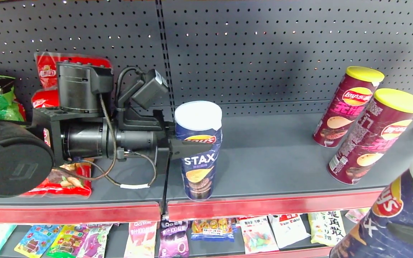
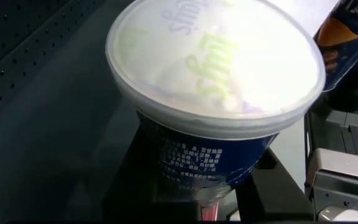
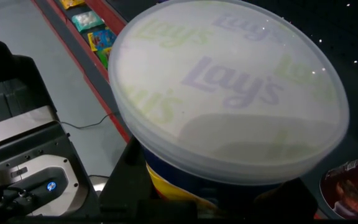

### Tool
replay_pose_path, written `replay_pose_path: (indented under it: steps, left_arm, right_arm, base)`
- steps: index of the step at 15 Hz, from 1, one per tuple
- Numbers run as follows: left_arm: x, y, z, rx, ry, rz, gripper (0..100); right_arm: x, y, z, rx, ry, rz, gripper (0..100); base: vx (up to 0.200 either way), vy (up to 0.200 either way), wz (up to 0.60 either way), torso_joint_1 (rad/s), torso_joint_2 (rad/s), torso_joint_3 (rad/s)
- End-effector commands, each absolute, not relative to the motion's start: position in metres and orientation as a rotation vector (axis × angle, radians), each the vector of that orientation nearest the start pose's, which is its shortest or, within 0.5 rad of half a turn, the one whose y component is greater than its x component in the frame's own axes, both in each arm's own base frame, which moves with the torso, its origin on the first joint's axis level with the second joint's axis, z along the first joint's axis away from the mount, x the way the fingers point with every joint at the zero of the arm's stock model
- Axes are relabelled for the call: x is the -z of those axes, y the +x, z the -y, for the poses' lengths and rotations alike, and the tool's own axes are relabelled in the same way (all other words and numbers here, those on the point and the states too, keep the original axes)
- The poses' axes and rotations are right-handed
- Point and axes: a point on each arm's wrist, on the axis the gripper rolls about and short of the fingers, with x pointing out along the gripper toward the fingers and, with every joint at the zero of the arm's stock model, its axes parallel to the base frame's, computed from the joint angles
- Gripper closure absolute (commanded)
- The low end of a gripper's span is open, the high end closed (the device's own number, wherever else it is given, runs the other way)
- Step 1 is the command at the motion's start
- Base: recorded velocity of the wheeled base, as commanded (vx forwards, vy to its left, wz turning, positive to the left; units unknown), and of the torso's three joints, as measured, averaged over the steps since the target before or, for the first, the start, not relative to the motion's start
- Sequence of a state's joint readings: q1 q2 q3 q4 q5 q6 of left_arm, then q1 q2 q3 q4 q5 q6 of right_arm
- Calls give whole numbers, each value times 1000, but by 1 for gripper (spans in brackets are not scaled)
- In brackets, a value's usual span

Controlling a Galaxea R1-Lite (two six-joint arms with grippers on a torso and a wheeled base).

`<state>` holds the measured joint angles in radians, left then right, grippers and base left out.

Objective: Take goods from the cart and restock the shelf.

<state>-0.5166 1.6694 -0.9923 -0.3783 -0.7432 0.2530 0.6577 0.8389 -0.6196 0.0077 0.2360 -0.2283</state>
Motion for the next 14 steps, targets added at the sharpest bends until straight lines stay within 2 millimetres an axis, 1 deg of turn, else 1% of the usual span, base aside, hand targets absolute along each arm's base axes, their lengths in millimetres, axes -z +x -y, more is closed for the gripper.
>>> replay_pose_path:
  steps: [1,3,6,7,9,12,14]
  left_arm:
    - [-216,258,164,1282,179,-172,100]
    - [-213,257,163,1281,177,-182,100]
    - [-211,258,163,1280,181,-176,100]
    - [-209,260,164,1277,183,-151,0]
    - [-206,261,164,1271,182,-124,0]
    - [-204,257,162,1269,183,-116,0]
    - [-206,252,159,1265,183,-105,0]
  right_arm:
    - [-236,65,-57,-912,-262,-129,100]
    - [-239,68,-59,-914,-262,-128,100]
    - [-247,77,-66,-914,-262,-132,100]
    - [-249,80,-69,-914,-265,-136,100]
    - [-253,87,-74,-915,-266,-142,100]
    - [-261,100,-84,-916,-268,-151,100]
    - [-264,114,-95,-917,-269,-166,100]
  base:
    - [0,0,0,0,0,0]
    - [0,0,0,0,0,0]
    - [0,0,0,0,0,0]
    - [0,0,0,0,0,0]
    - [0,0,0,0,0,0]
    - [0,0,0,0,0,0]
    - [0,0,0,0,0,0]
